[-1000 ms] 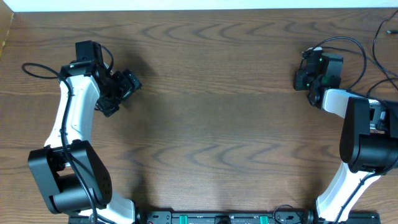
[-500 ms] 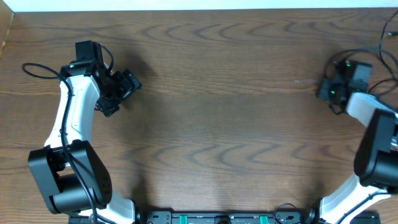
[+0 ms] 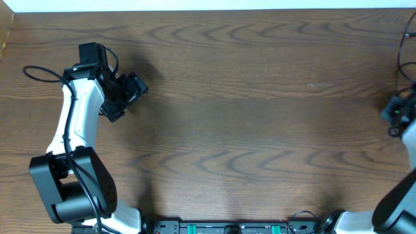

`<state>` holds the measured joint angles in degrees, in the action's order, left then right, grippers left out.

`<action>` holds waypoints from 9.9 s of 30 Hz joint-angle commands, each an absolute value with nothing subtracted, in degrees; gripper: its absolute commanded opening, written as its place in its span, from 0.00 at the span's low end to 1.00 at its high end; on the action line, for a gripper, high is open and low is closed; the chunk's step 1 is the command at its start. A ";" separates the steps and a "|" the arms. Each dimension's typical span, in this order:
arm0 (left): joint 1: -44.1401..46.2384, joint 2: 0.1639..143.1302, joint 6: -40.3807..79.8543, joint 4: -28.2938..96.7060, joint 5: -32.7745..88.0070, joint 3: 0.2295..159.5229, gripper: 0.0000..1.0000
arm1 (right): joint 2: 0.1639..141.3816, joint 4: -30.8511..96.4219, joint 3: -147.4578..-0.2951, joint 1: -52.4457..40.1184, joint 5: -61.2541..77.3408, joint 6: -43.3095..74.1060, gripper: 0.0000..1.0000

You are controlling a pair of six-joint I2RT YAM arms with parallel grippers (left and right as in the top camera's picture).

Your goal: Untangle cables

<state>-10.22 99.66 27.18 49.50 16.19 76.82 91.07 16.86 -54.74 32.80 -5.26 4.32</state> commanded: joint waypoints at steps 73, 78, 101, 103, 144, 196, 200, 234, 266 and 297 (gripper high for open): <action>-10.20 99.94 27.24 49.67 15.79 76.71 0.94 | 58.39 37.32 -54.74 2.20 4.84 5.74 0.99; -10.20 99.94 27.24 49.67 15.79 76.71 0.94 | 58.50 37.41 -54.74 2.20 4.84 5.74 0.99; -10.20 99.94 27.24 49.67 15.79 76.71 0.94 | 58.50 37.58 -54.74 2.20 4.84 5.74 0.99; -10.20 99.94 27.24 49.67 15.79 76.71 0.94 | 58.50 37.58 -54.74 2.20 4.84 5.74 0.99; -10.20 99.98 27.24 49.67 15.79 76.71 0.94 | 58.50 37.60 -54.74 2.20 4.84 5.74 0.99; 11.11 48.03 -3.86 -20.71 14.33 33.39 0.94 | 58.50 37.78 -54.74 2.20 4.82 5.74 0.99; 11.05 41.45 -4.10 -26.41 14.31 25.21 0.94 | 58.52 37.78 -54.74 2.20 4.84 5.74 0.99; 7.88 23.46 -4.51 -12.88 9.52 15.94 0.94 | 58.50 39.72 -54.74 2.20 4.84 5.74 0.99; 3.77 0.08 1.45 -3.14 5.19 0.23 0.94 | 58.50 39.72 -54.74 2.20 4.84 5.74 0.99; 3.88 0.23 3.73 3.79 5.08 0.23 0.94 | 58.50 39.72 -54.74 2.20 4.84 5.74 0.99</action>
<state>4.12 0.58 3.20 1.26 4.49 0.86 58.65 39.64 -54.65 2.61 5.28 5.45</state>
